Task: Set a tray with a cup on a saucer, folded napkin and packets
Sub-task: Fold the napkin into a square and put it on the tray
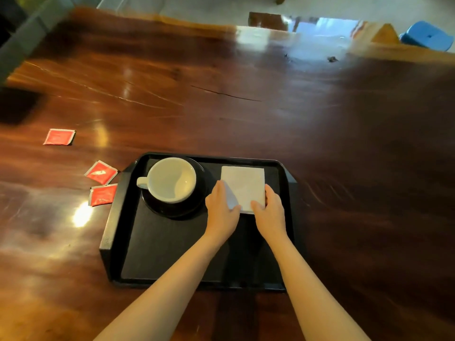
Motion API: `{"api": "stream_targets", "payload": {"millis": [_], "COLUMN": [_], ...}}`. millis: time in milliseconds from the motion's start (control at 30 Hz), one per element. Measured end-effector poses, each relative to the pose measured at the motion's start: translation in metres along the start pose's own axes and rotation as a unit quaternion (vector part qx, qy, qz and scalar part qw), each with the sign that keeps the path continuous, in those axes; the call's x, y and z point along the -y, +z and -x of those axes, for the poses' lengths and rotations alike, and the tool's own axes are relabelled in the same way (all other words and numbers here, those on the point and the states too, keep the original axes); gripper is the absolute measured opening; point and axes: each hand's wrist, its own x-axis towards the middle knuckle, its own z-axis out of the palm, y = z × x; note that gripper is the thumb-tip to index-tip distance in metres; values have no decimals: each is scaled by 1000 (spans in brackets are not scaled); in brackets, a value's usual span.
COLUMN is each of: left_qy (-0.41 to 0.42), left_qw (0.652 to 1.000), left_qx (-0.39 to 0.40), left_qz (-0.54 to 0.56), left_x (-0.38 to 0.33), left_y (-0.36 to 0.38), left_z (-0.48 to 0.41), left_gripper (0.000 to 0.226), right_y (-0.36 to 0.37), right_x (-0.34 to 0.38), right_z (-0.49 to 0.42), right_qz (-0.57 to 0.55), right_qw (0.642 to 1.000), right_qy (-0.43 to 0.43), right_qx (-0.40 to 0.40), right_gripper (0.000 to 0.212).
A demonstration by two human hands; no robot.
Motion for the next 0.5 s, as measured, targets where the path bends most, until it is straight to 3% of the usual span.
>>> {"api": "stream_targets", "payload": {"millis": [200, 500], "left_qy": [-8, 8], "left_qw": [997, 988], "left_qx": [5, 10], "left_qz": [-75, -151], "left_x": [6, 3], "left_y": [6, 10], "left_z": [2, 2], "left_gripper": [71, 63], "right_y": [7, 5], "right_x": [-10, -9], "right_z": [1, 3], "right_qz": [43, 77], "right_qw": [999, 997], "right_qy": [9, -10], "right_qx": [-6, -3], "right_gripper": [63, 63]}}
